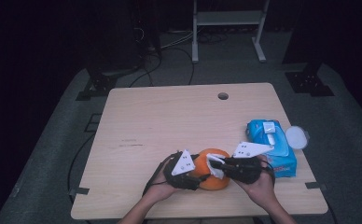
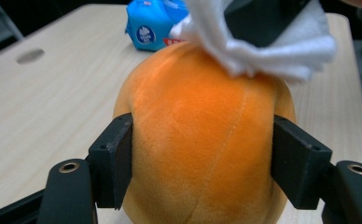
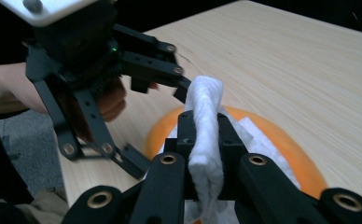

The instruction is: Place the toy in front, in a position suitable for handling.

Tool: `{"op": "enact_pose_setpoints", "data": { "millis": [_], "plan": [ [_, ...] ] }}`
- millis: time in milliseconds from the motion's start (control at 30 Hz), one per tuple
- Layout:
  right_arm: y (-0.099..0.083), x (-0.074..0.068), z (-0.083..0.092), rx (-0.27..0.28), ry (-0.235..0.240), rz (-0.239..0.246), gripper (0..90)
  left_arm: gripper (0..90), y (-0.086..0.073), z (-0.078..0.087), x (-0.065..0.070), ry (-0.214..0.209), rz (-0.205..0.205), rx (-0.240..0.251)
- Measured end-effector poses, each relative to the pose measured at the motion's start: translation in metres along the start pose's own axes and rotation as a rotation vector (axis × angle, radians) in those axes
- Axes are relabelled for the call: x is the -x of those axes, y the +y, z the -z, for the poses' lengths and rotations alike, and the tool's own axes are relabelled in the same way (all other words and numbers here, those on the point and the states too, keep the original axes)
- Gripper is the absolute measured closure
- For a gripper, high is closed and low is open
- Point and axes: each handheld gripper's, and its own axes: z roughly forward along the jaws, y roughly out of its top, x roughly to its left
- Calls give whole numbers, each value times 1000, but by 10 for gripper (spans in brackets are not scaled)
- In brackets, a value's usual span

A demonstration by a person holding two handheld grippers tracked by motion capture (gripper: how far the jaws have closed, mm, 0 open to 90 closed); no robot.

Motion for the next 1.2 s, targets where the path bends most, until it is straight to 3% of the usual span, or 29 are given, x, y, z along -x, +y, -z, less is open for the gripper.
{"op": "enact_pose_setpoints", "data": {
  "millis": [67, 233, 300, 367, 467, 567, 700, 800, 967, 1100, 1200],
  "plan": [
    [-3, 1, -3, -18, -13, 15, 830, 282, -1, -1, 1, -8, -7, -13],
    [-16, 22, 1, -34, -35, -41, 829, 247, -7, 1, -5, -56, 32, -31],
    [-22, 30, 3, -41, -39, -67, 829, 235, -9, 3, -8, -80, 47, -16],
    [-24, 32, 4, -42, -28, -85, 829, 201, -9, 4, -12, -100, 78, -1],
    [-24, 31, 3, -49, -32, -76, 829, 159, -13, 5, -21, -130, 171, 19],
    [-25, 32, 1, -52, -27, -78, 829, 107, -18, 3, -28, -129, 232, 7],
    [-25, 33, 1, -51, -28, -80, 829, 124, -23, -5, -29, -157, 294, -18],
    [-23, 28, 1, -48, -42, -68, 830, 200, -21, -5, -27, -145, 272, -19],
    [-13, 13, -2, -21, -27, -10, 828, 251, -13, -2, -15, -103, 176, -40],
    [-16, 21, 2, -27, -22, -42, 828, 199, -9, 0, -8, -138, 119, -71],
    [-22, 30, 7, -41, -33, -58, 828, 170, -9, -1, -7, -155, 116, -39]
  ]
}}
